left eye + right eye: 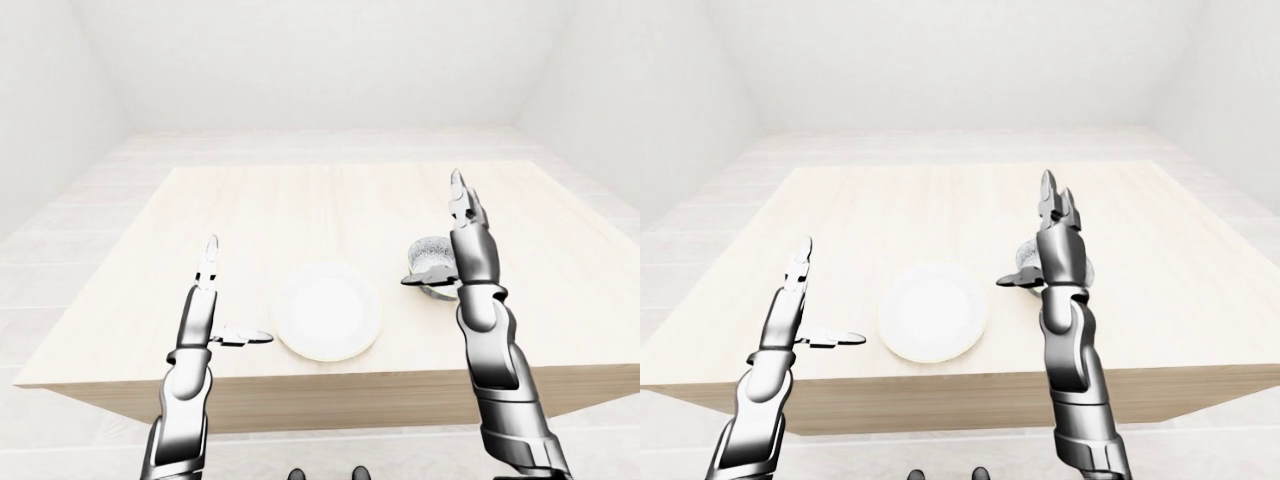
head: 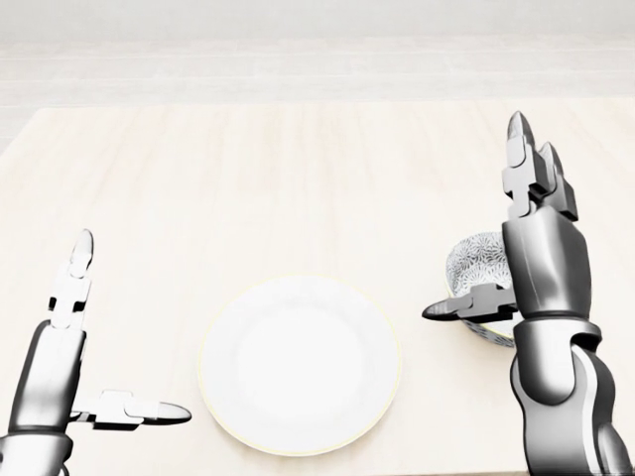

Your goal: Put the bowl on the plate.

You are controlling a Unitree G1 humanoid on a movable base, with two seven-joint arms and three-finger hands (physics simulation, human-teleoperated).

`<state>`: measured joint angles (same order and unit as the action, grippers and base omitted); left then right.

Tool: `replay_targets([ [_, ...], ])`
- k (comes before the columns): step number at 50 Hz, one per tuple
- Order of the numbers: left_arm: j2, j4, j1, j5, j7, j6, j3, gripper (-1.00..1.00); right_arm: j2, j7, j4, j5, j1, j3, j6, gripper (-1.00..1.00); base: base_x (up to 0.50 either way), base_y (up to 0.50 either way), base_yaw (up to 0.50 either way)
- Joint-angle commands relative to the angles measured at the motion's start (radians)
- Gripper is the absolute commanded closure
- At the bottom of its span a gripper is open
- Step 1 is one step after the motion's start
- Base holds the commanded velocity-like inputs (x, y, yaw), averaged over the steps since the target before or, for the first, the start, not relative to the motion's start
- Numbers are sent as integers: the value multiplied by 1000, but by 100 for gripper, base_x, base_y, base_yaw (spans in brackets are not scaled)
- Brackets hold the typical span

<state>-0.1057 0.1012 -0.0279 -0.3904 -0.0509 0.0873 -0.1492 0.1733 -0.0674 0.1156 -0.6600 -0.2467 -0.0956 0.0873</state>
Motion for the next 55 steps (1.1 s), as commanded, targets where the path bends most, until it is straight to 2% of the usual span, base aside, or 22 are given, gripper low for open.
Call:
replay_targets([
  [1, 3, 0, 3, -26, 5, 0, 2, -100, 16, -1, -87, -214, -56, 48, 0, -100, 0, 0, 0],
  [16, -5, -32, 30, -28, 20, 0, 2, -100, -2, 78, -153, -380, -54, 33, 0, -100, 0, 0, 0],
  [20, -6, -69, 43, -45, 45, 0, 9, -100, -1, 105, -156, -432, -56, 43, 0, -100, 0, 0, 0],
  [31, -10, -83, 60, -44, 52, 0, 11, -100, 1, 245, -104, -610, -8, 70, 0, -100, 0, 0, 0],
  [38, -15, -97, 72, -37, 52, 0, 9, -100, -14, 263, -145, -666, 7, 69, 0, -100, 0, 0, 0],
  [42, -15, -92, 65, -35, 52, 0, 11, -100, -16, 212, -180, -697, 0, 58, 0, -100, 0, 0, 0],
  [44, -16, -92, 62, -38, 54, 0, 11, -100, -19, 245, -172, -697, 9, 59, 0, -100, 0, 0, 0],
  [55, -15, -91, 54, -51, 58, 0, 13, -100, -4, 255, -220, -734, 1, 35, 0, -100, 0, 0, 0],
])
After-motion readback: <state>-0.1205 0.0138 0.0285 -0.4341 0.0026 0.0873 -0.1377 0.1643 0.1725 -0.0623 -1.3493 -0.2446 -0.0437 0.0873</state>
